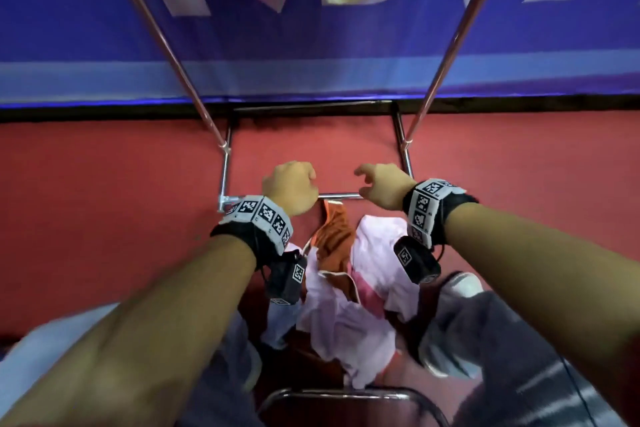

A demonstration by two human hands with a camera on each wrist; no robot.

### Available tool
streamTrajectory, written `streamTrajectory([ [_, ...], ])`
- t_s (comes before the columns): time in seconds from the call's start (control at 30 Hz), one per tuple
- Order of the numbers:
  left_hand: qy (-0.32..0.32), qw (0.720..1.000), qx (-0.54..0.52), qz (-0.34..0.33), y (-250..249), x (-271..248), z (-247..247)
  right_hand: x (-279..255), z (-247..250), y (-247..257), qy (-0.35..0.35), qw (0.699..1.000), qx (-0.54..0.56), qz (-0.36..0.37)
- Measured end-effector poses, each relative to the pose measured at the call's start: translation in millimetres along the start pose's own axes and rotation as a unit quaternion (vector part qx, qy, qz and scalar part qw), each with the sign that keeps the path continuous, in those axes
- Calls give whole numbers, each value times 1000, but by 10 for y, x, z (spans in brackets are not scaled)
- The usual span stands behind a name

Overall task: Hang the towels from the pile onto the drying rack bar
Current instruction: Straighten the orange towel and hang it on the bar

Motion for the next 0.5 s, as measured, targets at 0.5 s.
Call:
streamTrajectory([
  [0.5, 153, 986, -46, 48, 298, 572, -1846, 547, -1346, -777, 194, 979, -26, -58],
])
Point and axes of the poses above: each hand's wrist, its own x-axis towards the middle knuckle, its own z-axis out of the back of the hand, y = z × x, the point moved 3 cm from there along x, towards the middle knuckle, and after that the axes turned 15 degrees about x, right-handed, at the moved point
